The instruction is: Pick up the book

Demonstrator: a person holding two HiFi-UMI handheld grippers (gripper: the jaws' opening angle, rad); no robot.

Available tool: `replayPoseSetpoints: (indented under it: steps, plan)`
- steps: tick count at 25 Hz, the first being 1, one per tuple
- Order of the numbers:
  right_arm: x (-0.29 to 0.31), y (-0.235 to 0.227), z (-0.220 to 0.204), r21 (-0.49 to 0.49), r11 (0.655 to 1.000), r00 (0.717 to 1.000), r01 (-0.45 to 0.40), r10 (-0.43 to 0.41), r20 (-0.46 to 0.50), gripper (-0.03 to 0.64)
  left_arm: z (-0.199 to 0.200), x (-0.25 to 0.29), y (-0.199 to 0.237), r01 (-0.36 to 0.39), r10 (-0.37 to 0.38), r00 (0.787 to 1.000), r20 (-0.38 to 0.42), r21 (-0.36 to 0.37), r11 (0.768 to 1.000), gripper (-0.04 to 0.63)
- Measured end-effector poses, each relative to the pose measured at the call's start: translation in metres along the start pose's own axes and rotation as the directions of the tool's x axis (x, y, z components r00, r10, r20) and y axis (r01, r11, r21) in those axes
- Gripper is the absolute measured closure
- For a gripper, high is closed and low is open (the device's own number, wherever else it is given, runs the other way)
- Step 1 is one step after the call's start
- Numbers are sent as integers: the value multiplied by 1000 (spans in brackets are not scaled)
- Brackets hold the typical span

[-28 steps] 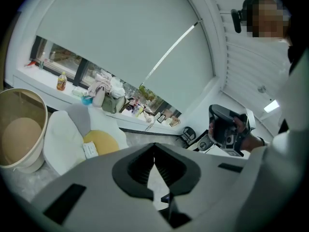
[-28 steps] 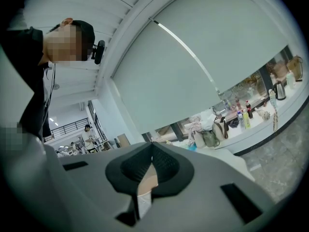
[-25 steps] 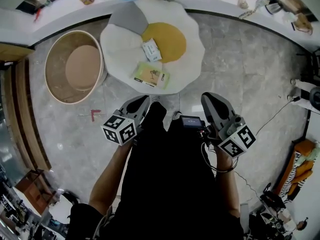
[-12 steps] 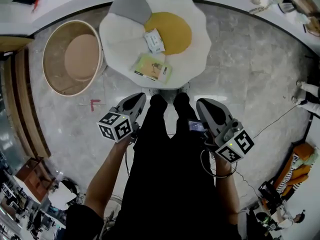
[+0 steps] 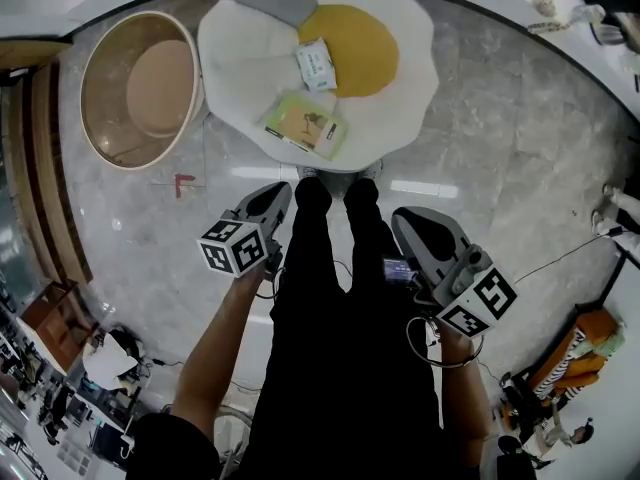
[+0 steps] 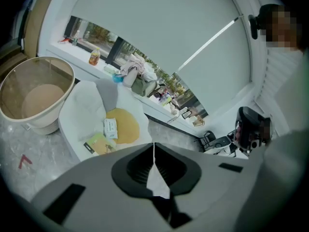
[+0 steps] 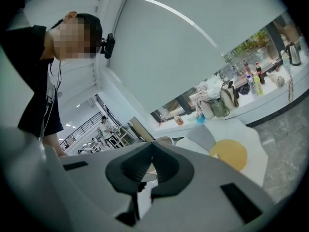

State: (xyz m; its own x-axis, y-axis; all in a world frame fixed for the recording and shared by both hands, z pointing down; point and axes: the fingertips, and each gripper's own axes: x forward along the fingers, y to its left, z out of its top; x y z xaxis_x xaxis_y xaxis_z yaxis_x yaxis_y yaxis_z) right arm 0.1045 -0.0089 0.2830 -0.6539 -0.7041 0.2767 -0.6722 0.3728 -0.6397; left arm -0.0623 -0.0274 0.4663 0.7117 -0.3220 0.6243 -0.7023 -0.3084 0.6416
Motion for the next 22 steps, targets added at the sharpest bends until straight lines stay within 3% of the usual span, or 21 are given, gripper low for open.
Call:
replayPoseSetpoints:
  steps: [13,22]
  plan:
    - [28,-40,-47,65,998,996,20,-14,-90,600,-33,76,70,-20,26,993,-113,57,998,578]
    - [82,-47,-66,93,996,992,-8,20,-125,600,-34,110,125,-22,30,991,-128,59,998,557]
